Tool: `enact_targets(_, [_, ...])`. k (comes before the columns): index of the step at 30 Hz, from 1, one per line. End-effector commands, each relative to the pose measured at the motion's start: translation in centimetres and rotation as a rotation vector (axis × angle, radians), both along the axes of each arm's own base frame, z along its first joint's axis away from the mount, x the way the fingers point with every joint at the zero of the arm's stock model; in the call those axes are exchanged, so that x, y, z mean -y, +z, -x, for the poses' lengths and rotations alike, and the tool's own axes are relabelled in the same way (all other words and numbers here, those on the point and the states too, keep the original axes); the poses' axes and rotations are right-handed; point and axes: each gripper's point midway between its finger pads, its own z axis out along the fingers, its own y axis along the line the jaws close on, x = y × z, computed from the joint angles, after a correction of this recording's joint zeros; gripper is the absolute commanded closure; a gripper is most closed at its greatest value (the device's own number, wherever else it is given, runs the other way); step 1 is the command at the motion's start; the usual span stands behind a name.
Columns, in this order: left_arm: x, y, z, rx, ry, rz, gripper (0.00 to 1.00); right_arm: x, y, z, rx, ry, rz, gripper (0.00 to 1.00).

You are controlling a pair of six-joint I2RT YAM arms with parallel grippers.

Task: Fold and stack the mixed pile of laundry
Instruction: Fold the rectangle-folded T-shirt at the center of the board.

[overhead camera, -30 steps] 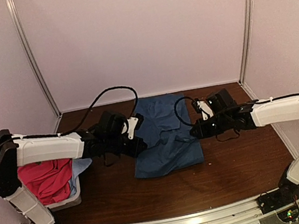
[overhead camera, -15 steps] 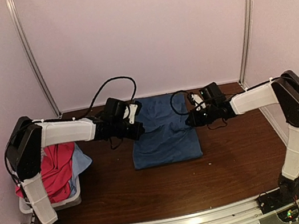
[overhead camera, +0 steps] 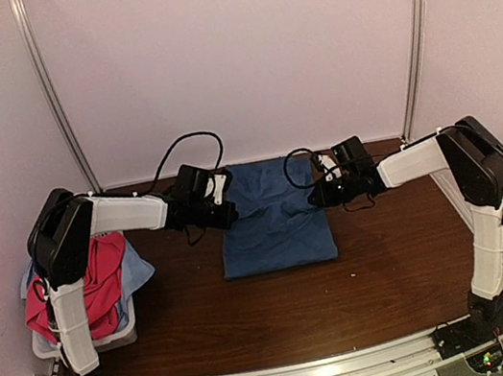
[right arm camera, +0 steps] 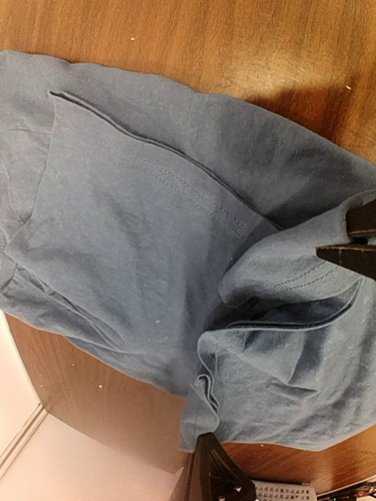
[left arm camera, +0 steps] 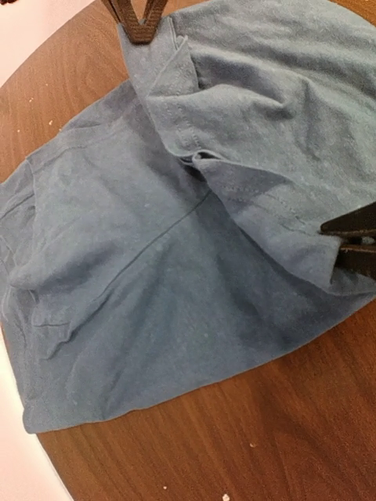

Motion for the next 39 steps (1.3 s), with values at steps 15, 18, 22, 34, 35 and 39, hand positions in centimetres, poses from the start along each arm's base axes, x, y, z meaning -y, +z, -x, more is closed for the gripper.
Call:
enact_targets(15, [0.6, -0.9, -4.9, 0.035, 0.012, 0.023, 1.00, 0.4, -1.4, -4.4, 0.005, -0.020, -0.016, 0.91])
enact_targets(18, [0.2, -1.0, -5.2, 0.024, 0.018, 0.025, 0.86, 0.3, -1.2, -4.6, -0.002, -0.013, -0.027, 0.75])
enact_targets(22, [-0.6, 2.2, -5.7, 0.045, 0.023, 0.049, 0.64, 0.4, 2.1, -4.7, 0.020, 0.008, -0.056, 0.57])
enact_targets(34, [-3.2, 12.3, 0.3, 0.109, -0.010, 0.180, 0.23, 1.5, 11.4, 1.9, 0.053, 0.087, -0.174, 0.10])
enact_targets(35, [-3.1, 12.8, 1.5, 0.107, -0.029, 0.209, 0.22, 1.0, 11.1, 3.1, 0.036, 0.101, -0.195, 0.09])
enact_targets(39, [-1.0, 10.9, 7.0, 0.031, -0.125, 0.262, 0.18, -2.5, 8.9, 8.6, -0.043, 0.158, -0.266, 0.09])
